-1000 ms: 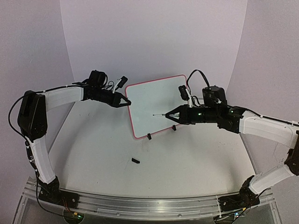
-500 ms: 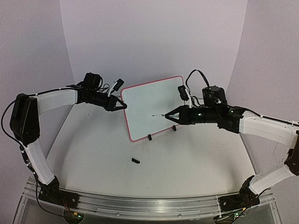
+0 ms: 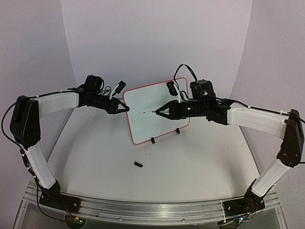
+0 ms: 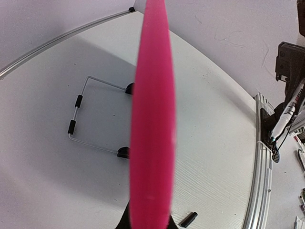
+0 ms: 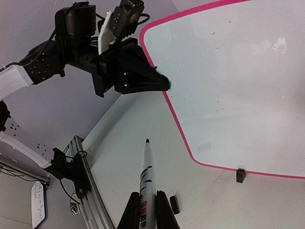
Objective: Write a sentence on the whiteboard
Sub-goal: Hold the whiteboard at the center of the board.
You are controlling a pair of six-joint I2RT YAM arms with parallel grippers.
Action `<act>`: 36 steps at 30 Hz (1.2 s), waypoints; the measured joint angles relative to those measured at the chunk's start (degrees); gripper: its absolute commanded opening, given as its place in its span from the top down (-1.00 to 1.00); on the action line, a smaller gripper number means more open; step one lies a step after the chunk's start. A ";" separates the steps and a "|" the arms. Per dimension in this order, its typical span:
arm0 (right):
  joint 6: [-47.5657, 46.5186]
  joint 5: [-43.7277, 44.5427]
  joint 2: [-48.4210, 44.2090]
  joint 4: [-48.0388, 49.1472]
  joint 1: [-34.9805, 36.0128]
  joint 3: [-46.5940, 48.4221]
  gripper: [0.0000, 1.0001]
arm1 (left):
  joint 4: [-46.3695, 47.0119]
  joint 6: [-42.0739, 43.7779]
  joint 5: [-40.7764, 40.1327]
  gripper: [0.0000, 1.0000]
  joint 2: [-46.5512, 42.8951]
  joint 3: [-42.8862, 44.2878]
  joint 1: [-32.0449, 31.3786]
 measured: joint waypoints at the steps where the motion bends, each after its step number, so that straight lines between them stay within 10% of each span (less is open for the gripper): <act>1: -0.10 -0.09 1.09 -0.26 0.00 0.84 1.00 | 0.02 0.02 0.00 1.00 0.00 -0.02 0.00; 36: 0.24 1.41 19.11 1.10 0.86 18.33 1.00 | -0.46 1.27 0.05 1.00 0.00 -0.02 0.00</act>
